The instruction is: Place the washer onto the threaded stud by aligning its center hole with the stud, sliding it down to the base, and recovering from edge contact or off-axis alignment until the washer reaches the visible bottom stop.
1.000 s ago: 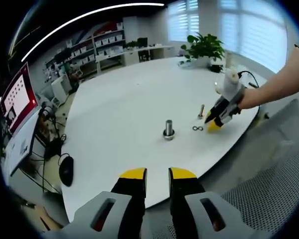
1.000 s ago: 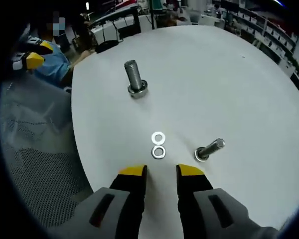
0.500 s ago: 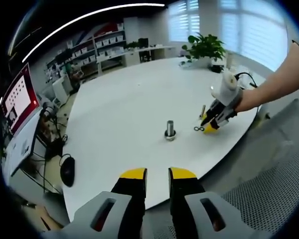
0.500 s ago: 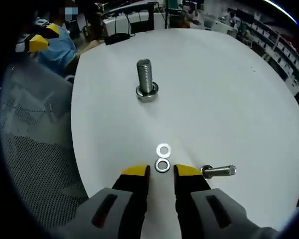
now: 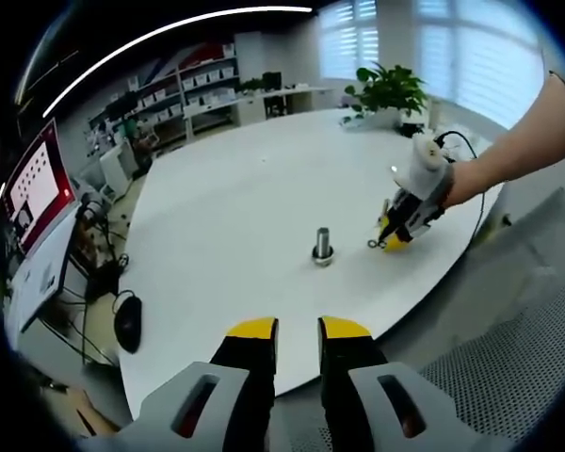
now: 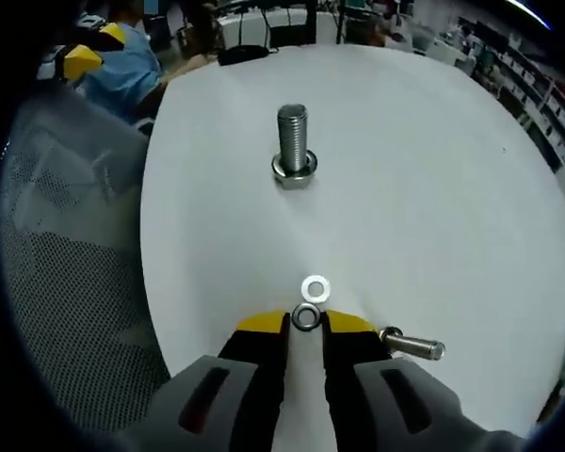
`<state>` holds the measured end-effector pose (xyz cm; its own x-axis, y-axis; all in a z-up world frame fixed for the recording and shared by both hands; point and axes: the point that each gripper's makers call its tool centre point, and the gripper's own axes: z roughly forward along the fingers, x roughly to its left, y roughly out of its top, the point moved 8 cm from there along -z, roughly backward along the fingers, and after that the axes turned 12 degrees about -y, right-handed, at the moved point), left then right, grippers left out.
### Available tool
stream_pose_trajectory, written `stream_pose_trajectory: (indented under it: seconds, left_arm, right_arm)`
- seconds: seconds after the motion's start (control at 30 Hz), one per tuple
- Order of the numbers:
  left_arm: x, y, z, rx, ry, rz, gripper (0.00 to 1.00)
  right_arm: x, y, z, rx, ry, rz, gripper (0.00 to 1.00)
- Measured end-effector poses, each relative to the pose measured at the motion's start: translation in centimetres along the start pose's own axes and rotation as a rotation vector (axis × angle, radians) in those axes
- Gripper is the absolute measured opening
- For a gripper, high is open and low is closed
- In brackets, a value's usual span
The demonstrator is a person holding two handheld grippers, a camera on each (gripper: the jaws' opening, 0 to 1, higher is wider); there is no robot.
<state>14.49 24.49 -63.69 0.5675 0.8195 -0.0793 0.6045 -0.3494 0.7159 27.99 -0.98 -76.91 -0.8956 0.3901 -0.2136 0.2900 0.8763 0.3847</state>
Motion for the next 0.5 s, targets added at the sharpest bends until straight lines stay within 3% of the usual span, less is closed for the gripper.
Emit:
stream_pose_trajectory:
  seconds: [0.3, 0.5]
  left_arm:
    - [0.0, 0.0, 0.0, 0.004, -0.002, 0.001, 0.14]
    - [0.1, 0.0, 0.0, 0.002, -0.001, 0.000, 0.14]
  right_arm:
    - [0.2, 1.6, 0.2, 0.177, 0.013, -0.146, 0.15]
    - [0.2, 1.7, 0.2, 0.198, 0.010, -0.138, 0.14]
